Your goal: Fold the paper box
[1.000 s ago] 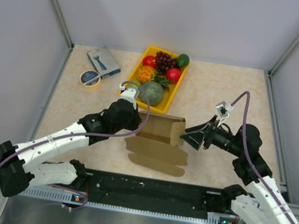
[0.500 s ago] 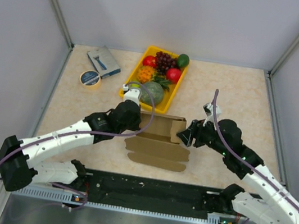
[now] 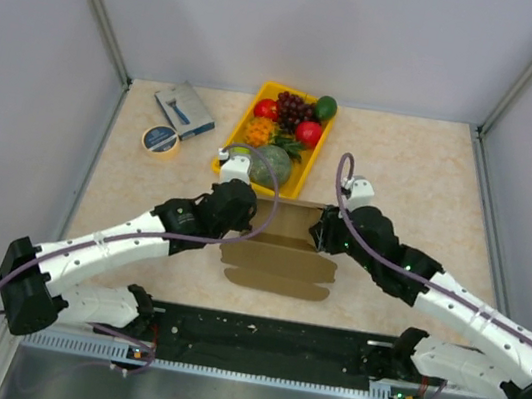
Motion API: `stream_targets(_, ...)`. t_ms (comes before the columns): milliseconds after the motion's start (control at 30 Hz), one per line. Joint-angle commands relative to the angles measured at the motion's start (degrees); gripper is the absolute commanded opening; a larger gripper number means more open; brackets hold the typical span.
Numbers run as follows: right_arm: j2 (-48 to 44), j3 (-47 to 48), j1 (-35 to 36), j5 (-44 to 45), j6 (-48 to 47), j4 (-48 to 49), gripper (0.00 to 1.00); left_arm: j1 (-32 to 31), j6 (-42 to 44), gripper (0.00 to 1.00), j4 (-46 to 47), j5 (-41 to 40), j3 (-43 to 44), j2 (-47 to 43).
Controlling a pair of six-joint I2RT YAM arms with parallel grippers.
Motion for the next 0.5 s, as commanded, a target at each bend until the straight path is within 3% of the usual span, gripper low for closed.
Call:
stream_targets(0, 5.5, 6.1, 5.7, 17.2, -0.4, 0.6, 0.36, -2.9, -3.6, 0.00, -0.8, -5.5, 4.8, 1.6)
stream_targets(200, 9.8, 8.0, 9.1, 27.2, -1.7, -0.7, 0.24, -6.1, -6.3, 0.00, -3.1, -11.1, 5.2, 1.0)
stream_targets(333, 13.4, 9.5, 11.7, 35.6, -3.0, -0.8, 0.00, -7.4, -8.2, 0.00, -3.0, -13.6, 4.0, -0.2)
stream_targets(400, 15.9, 11.4, 15.2, 45.6, -4.2, -1.0, 0.00, -8.1, -9.0, 0.00, -2.9, -15.1, 3.2, -1.0)
stream_targets(467, 19.1, 13.3, 16.7, 49.7, -4.7, -3.1, 0.00, -8.4, -9.9, 0.00, -2.6, -15.8, 2.7, -1.6)
